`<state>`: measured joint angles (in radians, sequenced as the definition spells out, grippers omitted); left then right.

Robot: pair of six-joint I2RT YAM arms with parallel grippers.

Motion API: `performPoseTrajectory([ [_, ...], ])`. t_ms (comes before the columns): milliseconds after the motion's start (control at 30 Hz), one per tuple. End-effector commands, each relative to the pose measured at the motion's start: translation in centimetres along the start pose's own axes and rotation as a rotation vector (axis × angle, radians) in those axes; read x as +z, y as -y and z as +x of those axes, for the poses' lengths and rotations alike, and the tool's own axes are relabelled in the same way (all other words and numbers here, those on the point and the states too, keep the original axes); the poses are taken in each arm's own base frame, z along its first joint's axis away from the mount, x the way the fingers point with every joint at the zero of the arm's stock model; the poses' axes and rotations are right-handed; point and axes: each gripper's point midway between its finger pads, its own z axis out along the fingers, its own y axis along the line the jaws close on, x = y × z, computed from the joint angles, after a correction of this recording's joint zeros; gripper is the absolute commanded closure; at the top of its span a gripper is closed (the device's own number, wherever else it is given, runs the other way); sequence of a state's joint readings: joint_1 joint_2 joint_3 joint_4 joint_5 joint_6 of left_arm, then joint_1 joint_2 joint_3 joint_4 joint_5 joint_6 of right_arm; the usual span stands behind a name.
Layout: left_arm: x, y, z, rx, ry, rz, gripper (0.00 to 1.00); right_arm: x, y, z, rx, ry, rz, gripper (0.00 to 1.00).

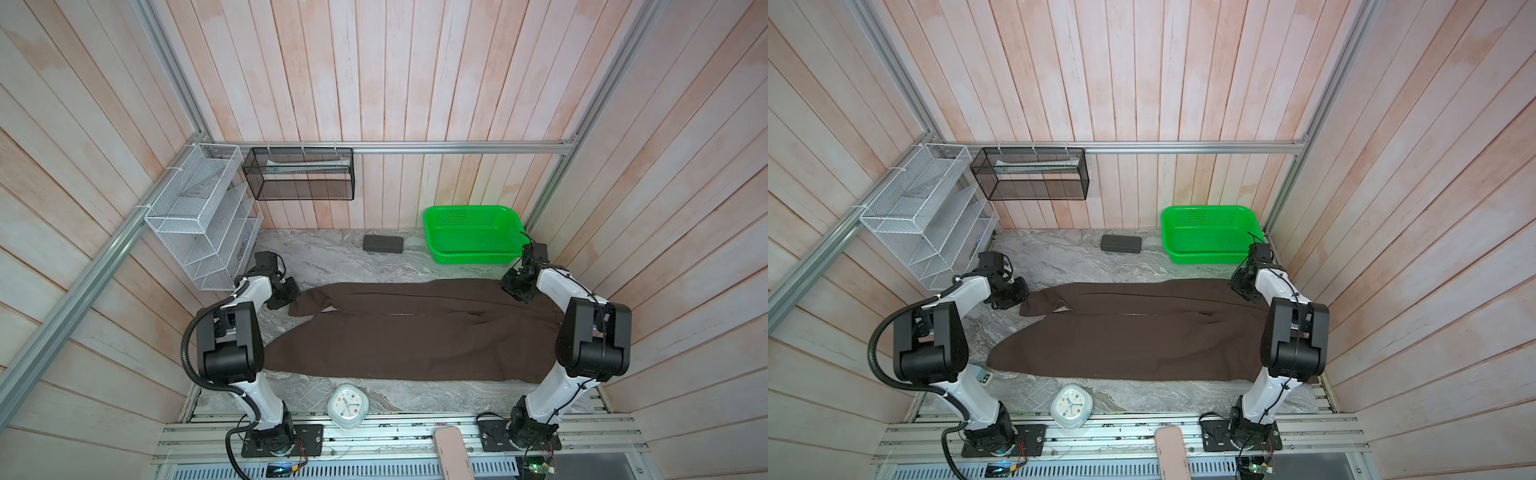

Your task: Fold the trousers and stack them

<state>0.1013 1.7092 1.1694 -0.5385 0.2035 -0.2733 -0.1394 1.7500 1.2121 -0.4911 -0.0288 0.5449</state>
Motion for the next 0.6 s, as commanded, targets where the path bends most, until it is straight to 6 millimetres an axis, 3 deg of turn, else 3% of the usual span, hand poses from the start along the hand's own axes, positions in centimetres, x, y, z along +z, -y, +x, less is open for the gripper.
performPoseTrajectory([
  [0, -6.2, 7.4, -2.0, 0.205, 0.138, 0.124, 1.00, -1.3, -0.3, 0.4, -0.021, 0.006, -0.017, 0.72],
  [100, -10.5, 12.5, -0.6, 0.380, 0.199, 0.183, 1.00, -2.0, -0.4, 0.4, -0.022, 0.017, -0.026, 0.72],
  [167, -13.5, 17.0, 1.9, 0.530, 0.225, 0.276, 1.00, -2.5, -0.4, 0.5, -0.020, 0.024, -0.032, 0.72],
  [267, -17.7, 23.4, 8.9, 0.784, 0.211, 0.472, 1.00, -3.1, -0.4, 0.7, -0.022, 0.029, -0.040, 0.72],
  [333, -19.8, 26.1, 14.2, 0.906, 0.162, 0.590, 1.00, -3.5, -0.3, 0.8, -0.022, 0.032, -0.041, 0.72],
  [467, -21.7, 28.3, 23.1, 1.020, -0.008, 0.758, 1.00, -4.0, -0.2, 1.2, -0.021, 0.036, -0.045, 0.72],
  [567, -19.5, 27.7, 26.2, 1.022, -0.109, 0.720, 0.95, -4.2, 0.0, 1.5, -0.019, 0.035, -0.046, 0.72],
])
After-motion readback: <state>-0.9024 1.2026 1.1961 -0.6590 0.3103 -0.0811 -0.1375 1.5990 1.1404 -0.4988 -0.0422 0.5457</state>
